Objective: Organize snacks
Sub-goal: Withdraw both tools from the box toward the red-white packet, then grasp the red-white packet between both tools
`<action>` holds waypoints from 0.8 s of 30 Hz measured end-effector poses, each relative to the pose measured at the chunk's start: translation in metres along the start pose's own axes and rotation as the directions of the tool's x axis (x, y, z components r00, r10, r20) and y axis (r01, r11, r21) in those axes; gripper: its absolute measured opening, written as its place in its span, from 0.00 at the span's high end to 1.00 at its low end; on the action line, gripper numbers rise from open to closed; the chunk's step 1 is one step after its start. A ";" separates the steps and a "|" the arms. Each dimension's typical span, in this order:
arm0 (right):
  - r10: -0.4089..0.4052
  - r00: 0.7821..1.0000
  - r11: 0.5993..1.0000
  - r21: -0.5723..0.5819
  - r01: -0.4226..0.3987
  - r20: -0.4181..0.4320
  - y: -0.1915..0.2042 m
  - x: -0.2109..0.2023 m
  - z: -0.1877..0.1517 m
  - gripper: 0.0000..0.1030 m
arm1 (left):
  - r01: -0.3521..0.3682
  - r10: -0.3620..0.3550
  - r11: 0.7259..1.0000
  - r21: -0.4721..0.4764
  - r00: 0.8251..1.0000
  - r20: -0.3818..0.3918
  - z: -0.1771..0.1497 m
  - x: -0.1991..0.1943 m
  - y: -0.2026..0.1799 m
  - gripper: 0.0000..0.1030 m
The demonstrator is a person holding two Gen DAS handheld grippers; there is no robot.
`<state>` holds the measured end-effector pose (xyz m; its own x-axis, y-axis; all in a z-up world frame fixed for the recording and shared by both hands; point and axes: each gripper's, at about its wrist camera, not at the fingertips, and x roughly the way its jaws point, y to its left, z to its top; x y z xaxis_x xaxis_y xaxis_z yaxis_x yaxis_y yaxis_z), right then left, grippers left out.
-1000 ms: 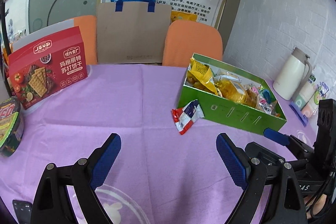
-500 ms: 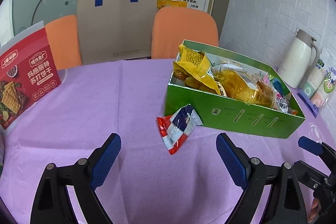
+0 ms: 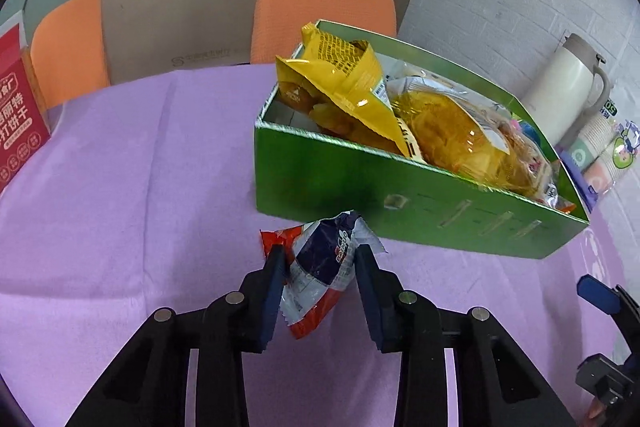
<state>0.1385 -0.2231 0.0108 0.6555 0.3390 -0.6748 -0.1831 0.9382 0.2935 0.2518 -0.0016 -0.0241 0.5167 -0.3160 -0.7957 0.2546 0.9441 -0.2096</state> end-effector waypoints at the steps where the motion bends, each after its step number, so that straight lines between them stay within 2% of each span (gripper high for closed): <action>1: 0.010 1.000 1.000 -0.003 -0.010 -0.005 0.002 0.000 -0.002 0.01 | 0.027 -0.027 1.000 0.001 1.000 -0.014 -0.008 -0.006 -0.004 0.66; 5: 0.067 0.997 0.996 -0.053 -0.069 -0.038 0.012 -0.002 -0.014 0.01 | 0.091 -0.089 0.994 0.064 0.995 -0.046 -0.045 -0.035 -0.021 0.65; 7: 0.092 0.994 0.988 -0.119 -0.099 -0.059 0.025 -0.002 -0.025 0.01 | 0.101 -0.100 0.992 0.072 0.995 -0.022 -0.061 -0.055 -0.024 0.58; 8: 0.105 0.992 0.982 -0.149 -0.114 -0.071 0.031 -0.001 -0.029 0.01 | 0.114 -0.113 0.991 0.064 0.994 -0.009 -0.066 -0.063 -0.022 0.49; 9: 0.116 0.990 0.976 -0.176 -0.129 -0.083 0.037 0.001 -0.032 0.01 | 0.129 -0.129 0.990 0.050 0.992 0.008 -0.070 -0.072 -0.021 0.46; 11: 0.131 0.985 0.964 -0.219 -0.153 -0.112 0.051 0.007 -0.038 0.01 | 0.153 -0.153 0.988 0.029 0.988 0.025 -0.071 -0.081 -0.018 0.46; 13: 0.152 0.979 0.955 -0.234 -0.181 -0.139 0.061 0.015 -0.039 0.01 | 0.141 -0.141 0.990 0.028 0.989 0.030 -0.071 -0.085 -0.014 0.46; 18: 0.171 0.969 0.949 -0.234 -0.210 -0.176 0.066 0.035 -0.035 0.16 | 0.171 -0.171 0.985 -0.008 0.985 0.011 -0.074 -0.077 -0.007 0.46; 20: 0.164 0.967 0.950 -0.232 -0.208 -0.196 0.070 0.045 -0.033 0.27 | 0.203 -0.203 0.978 -0.040 0.979 0.004 -0.072 -0.068 -0.005 0.46; 21: 0.167 0.964 0.949 -0.232 -0.215 -0.207 0.070 0.049 -0.032 0.29 | 0.222 -0.222 0.973 -0.057 0.975 0.001 -0.071 -0.064 -0.005 0.46; 24: 0.183 0.954 0.947 -0.217 -0.236 -0.238 0.072 0.058 -0.031 0.40 | 0.233 -0.234 0.972 -0.041 0.972 -0.007 -0.067 -0.053 -0.011 0.46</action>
<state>0.1406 -0.1343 -0.0278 0.4172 0.5114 -0.7513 -0.4869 0.8238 0.2904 0.1666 0.0112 -0.0176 0.4374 -0.5273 -0.7284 0.3343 0.8473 -0.4127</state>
